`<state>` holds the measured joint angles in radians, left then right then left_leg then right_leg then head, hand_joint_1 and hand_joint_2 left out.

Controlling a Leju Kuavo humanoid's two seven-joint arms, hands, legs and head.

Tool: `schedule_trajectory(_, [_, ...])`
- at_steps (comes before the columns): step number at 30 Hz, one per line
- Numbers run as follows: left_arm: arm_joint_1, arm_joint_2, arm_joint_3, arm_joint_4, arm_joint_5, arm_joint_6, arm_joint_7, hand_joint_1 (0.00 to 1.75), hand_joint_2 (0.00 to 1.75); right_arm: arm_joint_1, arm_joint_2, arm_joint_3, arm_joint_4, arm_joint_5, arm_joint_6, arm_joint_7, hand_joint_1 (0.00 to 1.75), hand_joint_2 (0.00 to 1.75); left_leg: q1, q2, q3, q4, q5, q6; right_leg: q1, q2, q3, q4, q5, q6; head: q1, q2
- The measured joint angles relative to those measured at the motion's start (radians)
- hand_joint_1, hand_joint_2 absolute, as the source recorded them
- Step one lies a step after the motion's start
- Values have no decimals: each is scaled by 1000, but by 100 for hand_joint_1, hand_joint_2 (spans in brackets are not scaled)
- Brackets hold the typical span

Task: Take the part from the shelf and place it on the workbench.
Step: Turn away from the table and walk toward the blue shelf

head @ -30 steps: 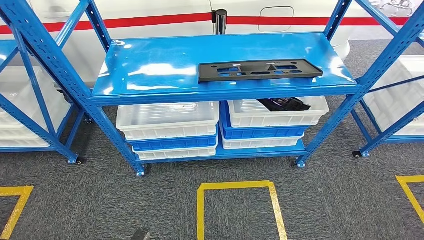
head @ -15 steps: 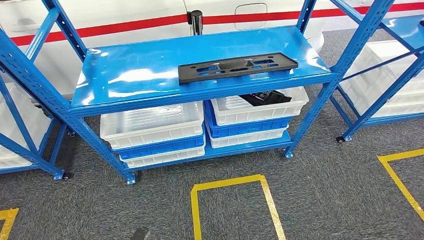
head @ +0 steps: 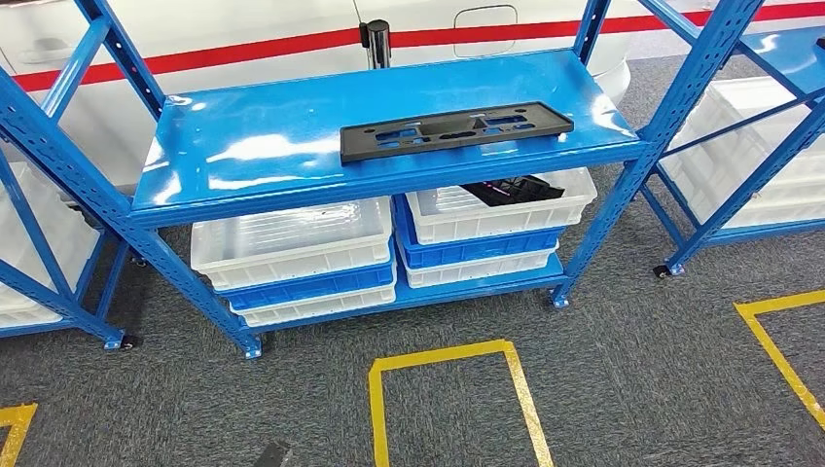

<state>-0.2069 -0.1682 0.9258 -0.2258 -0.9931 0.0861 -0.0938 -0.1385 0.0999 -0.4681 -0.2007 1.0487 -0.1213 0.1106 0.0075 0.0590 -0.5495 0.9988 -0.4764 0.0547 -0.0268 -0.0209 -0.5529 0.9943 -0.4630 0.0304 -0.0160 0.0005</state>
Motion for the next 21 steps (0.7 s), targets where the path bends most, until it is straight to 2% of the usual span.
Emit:
schedule_trajectory(4, [0, 0, 0, 0, 0, 0, 0, 0, 0, 0, 0, 0, 0, 0, 0, 0, 0, 0, -1, 0, 0, 0, 0, 0, 0, 0, 0, -1, 0, 1, 0, 0])
schedule_trajectory(6, [0, 0, 0, 0, 1, 1, 0, 0, 0, -1, 1, 0, 0, 2, 0, 0, 0, 0, 1, 0, 9, -19, 9, 5, 3, -1, 2, -5, 2, 4, -1, 0])
schedule_trajectory(7, [0, 0, 0, 0, 1, 1, 0, 0, 0, -2, 1, 0, 0, 3, 0, 0, 0, 0, 4, 0, 17, -34, 17, 8, 5, 2, -8, 16, -10, 3, 0, 0])
schedule_trajectory(8, [0, -1, 0, 0, 2, 1, 0, 0, 0, -2, 0, 0, 0, 4, 0, 0, 0, 0, 7, 0, 24, -49, 25, 11, 6, 6, -41, 83, -38, 2, 2, 0])
schedule_trajectory(9, [1, -2, 0, 0, 2, 0, 0, 0, 0, 0, -3, 0, 0, 5, 0, 0, 0, 0, 13, -1, 30, -57, 30, 7, 0, 10, -65, 129, -52, 10, 6, 0])
schedule_trajectory(10, [1, -4, 0, 0, 2, 0, 0, 0, 0, 1, -6, 0, 0, 6, 0, 1, 0, 0, 15, -3, 31, -53, 26, -2, -8, 11, -69, 136, -51, 24, 8, 0])
schedule_trajectory(11, [2, -4, 0, 0, 2, 0, 1, 0, 0, 3, -6, 0, 0, 7, 0, 1, 0, 0, 16, -5, 30, -44, 19, -14, -16, 8, -61, 120, -42, 39, 11, 0])
schedule_trajectory(12, [2, -4, 0, 0, 2, 0, 1, 0, 0, 3, -6, 0, 0, 8, 0, 1, 0, 0, 17, -7, 28, -31, 10, -28, -21, 7, -30, 57, -16, 50, 14, 0])
schedule_trajectory(13, [2, -3, 0, 0, 2, 0, 1, 0, 0, 3, -5, -1, 0, 9, 0, 1, 0, 0, 16, -7, 25, -20, 3, -38, -23, 6, -10, 20, -6, 45, 14, 0])
schedule_trajectory(14, [2, -2, 0, 0, 2, 1, 1, 0, 0, 2, -4, -1, 0, 9, 0, 1, 0, 0, 13, -7, 23, -14, 0, -43, -21, 9, -9, 21, -10, 33, 13, 0])
schedule_trajectory(16, [1, -2, 0, 0, 2, 1, 1, 0, 0, 2, -4, -1, 0, 9, 0, 2, 0, 0, 18, -7, 22, -10, -3, -49, -20, 15, -10, 25, -11, 13, 8, 0])
schedule_trajectory(18, [1, -2, 0, 0, 2, 1, 1, 0, 0, 2, -4, -1, 0, 9, 0, 2, 0, 0, 25, -20, 8, 25, -30, -53, -18, 20, -10, 25, -12, 0, 6, 0])
schedule_trajectory(19, [1, -2, 0, 0, 2, 1, 1, 0, 0, 1, -4, -1, 0, 9, -1, 3, 0, 0, 27, -31, -14, 73, -59, -55, -17, 22, -9, 25, -12, -5, 4, 0])
schedule_trajectory(21, [3, -2, 0, 0, 2, 1, 1, 0, 0, 1, -4, -1, 0, 9, -1, 3, 0, 0, 27, -48, -86, 216, -125, -54, -10, 25, -9, 25, -13, -12, 2, 0])
